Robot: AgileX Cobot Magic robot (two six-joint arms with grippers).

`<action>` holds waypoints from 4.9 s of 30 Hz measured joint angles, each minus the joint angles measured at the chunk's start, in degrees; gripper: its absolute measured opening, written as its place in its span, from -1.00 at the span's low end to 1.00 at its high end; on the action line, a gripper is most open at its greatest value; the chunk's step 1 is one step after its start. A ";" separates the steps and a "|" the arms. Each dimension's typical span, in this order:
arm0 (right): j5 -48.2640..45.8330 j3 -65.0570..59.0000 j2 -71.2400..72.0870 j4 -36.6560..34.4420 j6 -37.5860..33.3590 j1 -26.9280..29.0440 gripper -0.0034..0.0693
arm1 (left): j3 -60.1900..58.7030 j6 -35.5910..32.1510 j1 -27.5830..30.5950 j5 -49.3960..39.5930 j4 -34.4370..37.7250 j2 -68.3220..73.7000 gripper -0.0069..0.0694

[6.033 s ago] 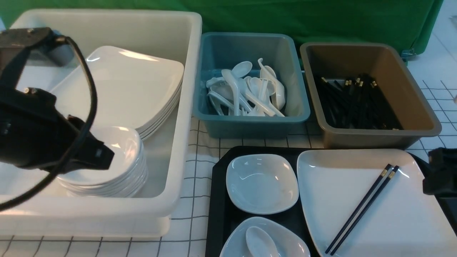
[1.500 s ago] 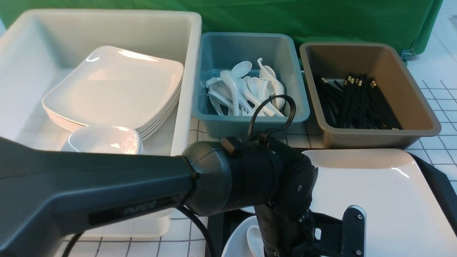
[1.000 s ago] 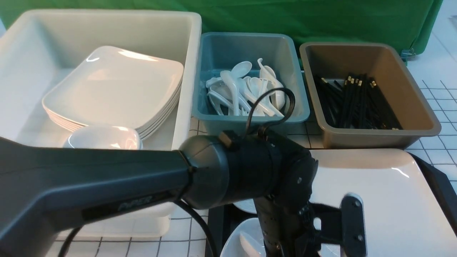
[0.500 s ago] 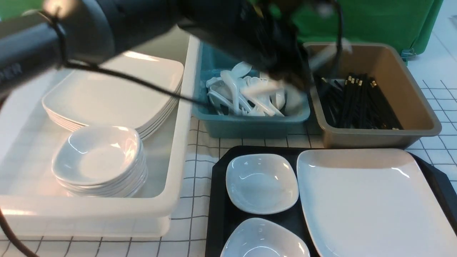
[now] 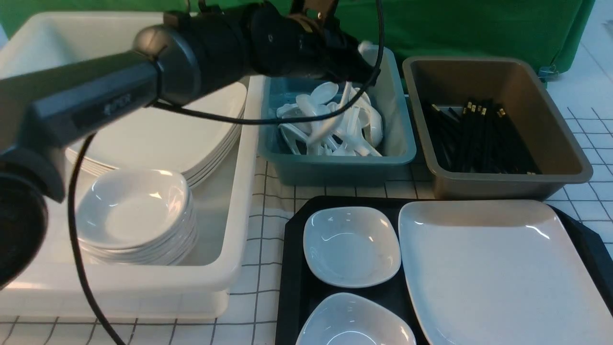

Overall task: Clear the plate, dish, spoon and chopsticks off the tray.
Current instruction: Use the left arm to put the soup spoon into the small storage box in the middle, then use the left arm to grab a small plate from the dinner plate, then use the left arm to put the small plate into the large storage box on the left, then use the left arm to grab a small plate from the dinner plate

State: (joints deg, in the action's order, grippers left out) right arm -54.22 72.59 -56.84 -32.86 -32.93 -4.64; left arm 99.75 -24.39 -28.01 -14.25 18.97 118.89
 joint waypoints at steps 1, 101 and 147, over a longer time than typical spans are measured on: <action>-0.70 0.00 -0.11 -0.05 0.00 0.00 -0.77 | -0.05 0.61 0.00 -0.86 -0.64 0.62 -0.19; -5.95 -0.21 -9.84 -12.76 -6.93 -21.73 -0.88 | -29.48 4.44 43.36 -45.04 6.00 -33.26 -0.78; -13.10 -0.21 3.14 36.89 27.48 -21.79 -0.88 | -16.66 4.23 -22.35 -32.66 -28.79 -4.53 0.46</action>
State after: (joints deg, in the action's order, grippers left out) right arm -67.31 72.37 -53.69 4.03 -5.45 -26.43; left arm 83.09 -20.16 -50.35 -46.91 -9.82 114.36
